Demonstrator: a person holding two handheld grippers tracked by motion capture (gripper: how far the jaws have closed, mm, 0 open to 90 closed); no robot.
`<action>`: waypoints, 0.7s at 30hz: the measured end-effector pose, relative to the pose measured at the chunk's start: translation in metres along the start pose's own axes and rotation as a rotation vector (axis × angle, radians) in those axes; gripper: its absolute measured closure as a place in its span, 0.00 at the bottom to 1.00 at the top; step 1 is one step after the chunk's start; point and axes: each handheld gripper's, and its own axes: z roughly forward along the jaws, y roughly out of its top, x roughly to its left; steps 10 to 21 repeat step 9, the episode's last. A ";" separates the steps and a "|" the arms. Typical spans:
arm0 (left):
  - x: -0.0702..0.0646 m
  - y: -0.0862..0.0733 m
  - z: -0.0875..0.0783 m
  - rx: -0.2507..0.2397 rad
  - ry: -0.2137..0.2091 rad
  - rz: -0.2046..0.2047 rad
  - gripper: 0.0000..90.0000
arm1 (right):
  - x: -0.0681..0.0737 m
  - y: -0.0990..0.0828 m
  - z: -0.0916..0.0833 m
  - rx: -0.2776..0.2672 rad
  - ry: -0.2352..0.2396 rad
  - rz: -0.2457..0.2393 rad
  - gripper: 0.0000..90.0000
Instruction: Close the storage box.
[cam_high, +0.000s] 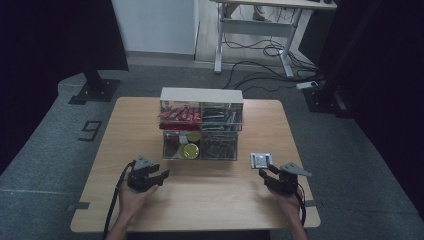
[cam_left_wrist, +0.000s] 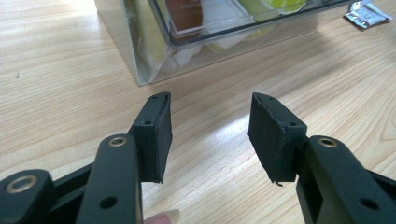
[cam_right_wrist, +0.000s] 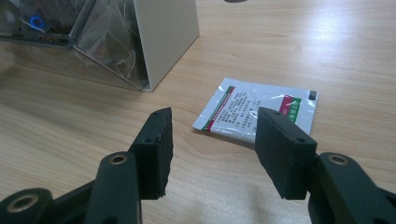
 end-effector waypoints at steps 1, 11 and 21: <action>0.000 0.000 0.000 -0.001 0.000 -0.002 0.55 | 0.000 0.000 0.000 -0.004 0.000 0.002 0.51; -0.001 -0.001 0.002 -0.009 0.002 0.000 0.51 | 0.000 0.001 -0.001 -0.005 -0.003 -0.001 0.49; -0.001 -0.001 0.002 -0.009 0.002 0.000 0.51 | 0.000 0.001 -0.001 -0.005 -0.003 -0.001 0.49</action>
